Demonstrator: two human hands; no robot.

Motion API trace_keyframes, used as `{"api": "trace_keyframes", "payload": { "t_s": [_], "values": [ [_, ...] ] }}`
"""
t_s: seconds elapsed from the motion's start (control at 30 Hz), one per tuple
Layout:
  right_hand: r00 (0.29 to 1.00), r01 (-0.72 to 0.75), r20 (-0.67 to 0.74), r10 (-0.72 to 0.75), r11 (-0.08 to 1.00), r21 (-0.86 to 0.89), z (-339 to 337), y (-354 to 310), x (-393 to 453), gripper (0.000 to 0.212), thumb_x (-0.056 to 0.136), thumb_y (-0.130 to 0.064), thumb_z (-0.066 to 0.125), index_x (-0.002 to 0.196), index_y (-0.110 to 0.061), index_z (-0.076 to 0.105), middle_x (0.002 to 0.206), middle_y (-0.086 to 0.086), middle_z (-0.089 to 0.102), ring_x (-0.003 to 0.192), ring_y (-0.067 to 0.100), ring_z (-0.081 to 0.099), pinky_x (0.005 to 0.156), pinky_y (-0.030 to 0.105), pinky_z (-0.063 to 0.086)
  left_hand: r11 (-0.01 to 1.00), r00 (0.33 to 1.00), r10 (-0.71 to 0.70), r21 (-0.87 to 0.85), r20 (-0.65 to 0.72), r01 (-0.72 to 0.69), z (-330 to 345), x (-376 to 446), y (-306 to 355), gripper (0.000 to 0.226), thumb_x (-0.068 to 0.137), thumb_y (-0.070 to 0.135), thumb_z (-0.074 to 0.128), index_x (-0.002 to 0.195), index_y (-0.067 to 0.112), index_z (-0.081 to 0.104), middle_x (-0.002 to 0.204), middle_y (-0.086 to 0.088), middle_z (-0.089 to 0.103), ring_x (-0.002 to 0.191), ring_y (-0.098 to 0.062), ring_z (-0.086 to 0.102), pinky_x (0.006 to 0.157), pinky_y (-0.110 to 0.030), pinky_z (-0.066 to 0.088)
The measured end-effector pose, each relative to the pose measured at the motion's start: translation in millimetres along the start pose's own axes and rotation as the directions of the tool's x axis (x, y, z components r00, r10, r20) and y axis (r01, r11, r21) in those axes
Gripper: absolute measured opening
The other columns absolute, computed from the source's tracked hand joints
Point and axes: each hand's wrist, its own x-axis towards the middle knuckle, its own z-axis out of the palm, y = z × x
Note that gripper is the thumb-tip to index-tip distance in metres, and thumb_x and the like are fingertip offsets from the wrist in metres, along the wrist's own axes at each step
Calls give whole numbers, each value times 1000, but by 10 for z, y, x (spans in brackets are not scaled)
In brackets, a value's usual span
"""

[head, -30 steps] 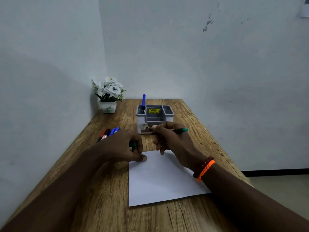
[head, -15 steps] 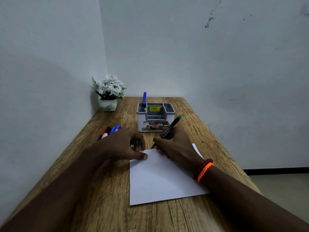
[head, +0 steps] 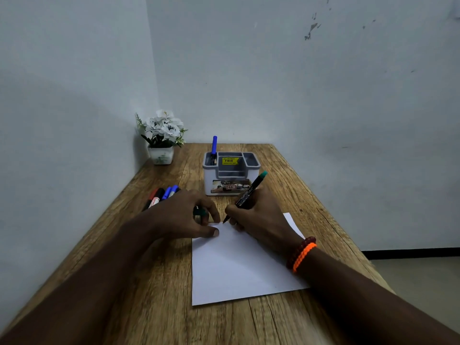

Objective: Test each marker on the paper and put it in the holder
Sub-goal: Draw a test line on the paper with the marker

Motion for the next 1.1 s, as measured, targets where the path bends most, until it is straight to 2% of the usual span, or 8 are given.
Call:
{"api": "trace_keyframes", "payload": {
  "t_s": [0.1, 0.27, 0.43, 0.53, 0.63, 0.83, 1.0, 1.1],
  "values": [
    [1000, -5, 15, 5, 1000, 1, 5, 2, 3, 4, 90, -11, 74, 91, -14, 71, 70, 8, 76, 58, 18, 71, 61, 37, 64, 1000, 1000, 5, 5, 4, -5, -7, 1, 4, 27, 80, 43, 83, 104, 33, 76, 97, 17, 69, 89, 0, 63, 67, -5, 40],
    [1000, 3, 27, -3, 1000, -10, -8, -11, -16, 8, 89, -10, 74, 86, -15, 69, 69, 8, 75, 57, 17, 70, 62, 39, 63, 1000, 1000, 13, -4, -8, -13, 5, 0, -22, 28, 78, 46, 83, 104, 37, 76, 99, 15, 71, 89, 3, 63, 68, -7, 42],
    [1000, -10, -5, 10, 1000, -24, -9, 20, 18, 11, 89, -12, 76, 98, -10, 71, 73, 8, 76, 59, 16, 72, 61, 35, 63, 1000, 1000, 15, -14, -7, -15, 7, 7, -7, 27, 79, 42, 84, 104, 35, 77, 84, 17, 67, 77, 10, 60, 62, -4, 41],
    [1000, -6, 0, 6, 999, -33, -2, 14, 18, 9, 88, -13, 77, 94, -14, 70, 70, 6, 75, 59, 16, 72, 59, 33, 62, 1000, 1000, 8, -15, -11, -8, 8, 6, -22, 27, 78, 44, 84, 103, 37, 77, 87, 18, 66, 81, 7, 60, 64, -5, 40],
    [1000, 5, -12, -5, 999, -48, -3, -8, 4, 11, 87, -11, 77, 82, -17, 69, 68, 8, 75, 58, 18, 71, 60, 38, 63, 1000, 1000, -2, -17, -8, 2, 6, 3, -24, 29, 78, 46, 84, 104, 36, 77, 89, 17, 67, 84, 1, 63, 67, -7, 40],
    [999, -6, -32, 4, 998, -58, -6, -6, 2, 5, 88, -13, 77, 88, -10, 72, 74, 10, 77, 66, 24, 76, 64, 41, 65, 1000, 1000, -14, -9, 8, 14, 10, 10, 43, 41, 72, 57, 83, 104, 32, 77, 88, 18, 65, 81, -1, 61, 67, -10, 39],
    [1000, 10, -28, -11, 999, -52, -3, -15, -5, 7, 87, -13, 77, 86, -17, 72, 73, 7, 76, 63, 15, 74, 63, 34, 64, 999, 999, -47, 3, -8, 48, 26, -2, 58, 49, 66, 64, 82, 103, 33, 76, 97, 19, 63, 90, -1, 59, 70, -14, 42],
    [1000, 7, -30, -9, 998, -56, 2, -24, -19, 13, 87, -15, 78, 85, -23, 69, 74, 3, 75, 65, 14, 74, 63, 32, 64, 999, 999, -47, -6, -9, 47, 33, 1, 68, 49, 65, 63, 83, 103, 33, 76, 94, 19, 63, 89, -1, 59, 69, -13, 40]
  ]
}}
